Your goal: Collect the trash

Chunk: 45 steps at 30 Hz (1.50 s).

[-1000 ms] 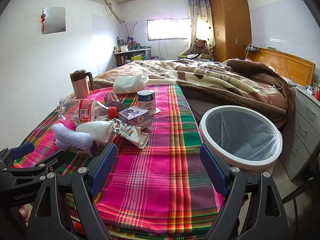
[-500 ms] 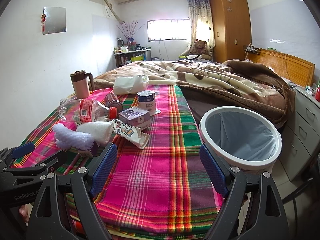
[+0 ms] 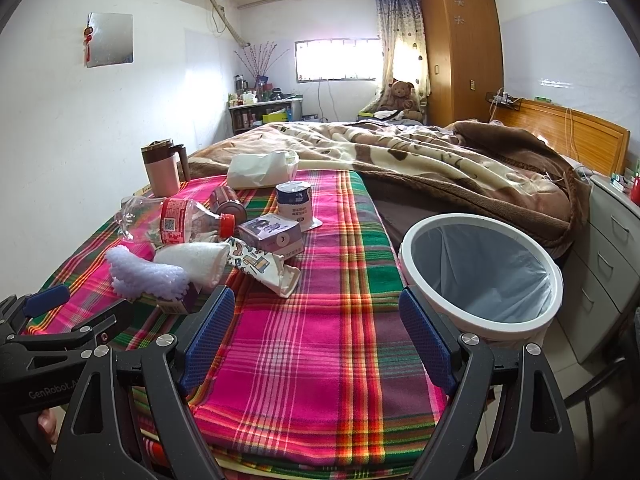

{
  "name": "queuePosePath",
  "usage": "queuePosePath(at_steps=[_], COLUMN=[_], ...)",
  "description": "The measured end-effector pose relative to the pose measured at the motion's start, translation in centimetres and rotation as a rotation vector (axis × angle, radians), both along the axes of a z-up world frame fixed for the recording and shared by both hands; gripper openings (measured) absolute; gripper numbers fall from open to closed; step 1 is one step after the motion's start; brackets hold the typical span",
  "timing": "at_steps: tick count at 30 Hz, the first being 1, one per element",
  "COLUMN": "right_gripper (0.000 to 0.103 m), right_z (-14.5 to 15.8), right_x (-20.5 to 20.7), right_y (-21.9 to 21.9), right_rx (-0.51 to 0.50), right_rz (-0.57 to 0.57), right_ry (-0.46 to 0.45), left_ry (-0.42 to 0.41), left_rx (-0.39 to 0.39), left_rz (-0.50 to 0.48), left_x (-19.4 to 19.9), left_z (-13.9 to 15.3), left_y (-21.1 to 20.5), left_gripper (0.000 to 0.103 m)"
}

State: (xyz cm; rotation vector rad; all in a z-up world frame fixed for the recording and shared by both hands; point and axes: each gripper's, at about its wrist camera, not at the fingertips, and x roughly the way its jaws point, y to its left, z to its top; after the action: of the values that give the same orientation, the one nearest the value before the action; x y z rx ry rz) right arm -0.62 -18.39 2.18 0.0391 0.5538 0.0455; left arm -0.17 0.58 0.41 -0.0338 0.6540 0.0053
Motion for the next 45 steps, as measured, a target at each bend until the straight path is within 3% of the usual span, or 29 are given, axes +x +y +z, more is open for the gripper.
queuePosePath(at_steps=[35,45], right_gripper=[0.086,0.086], right_z=[-0.3,-1.2], right_x=[0.8,2.8], right_y=[0.2,0.3], right_rx=[-0.003,-0.008], right_rz=[0.013,0.062], right_ry=[0.016,0.035], left_ry=[0.026,0.092], left_rx=[-0.004,-0.099], left_rz=[0.007,0.010], left_x=[0.5,2.6], left_z=[-0.3,-1.6], left_y=[0.6,3.8], left_gripper=[0.103,0.103])
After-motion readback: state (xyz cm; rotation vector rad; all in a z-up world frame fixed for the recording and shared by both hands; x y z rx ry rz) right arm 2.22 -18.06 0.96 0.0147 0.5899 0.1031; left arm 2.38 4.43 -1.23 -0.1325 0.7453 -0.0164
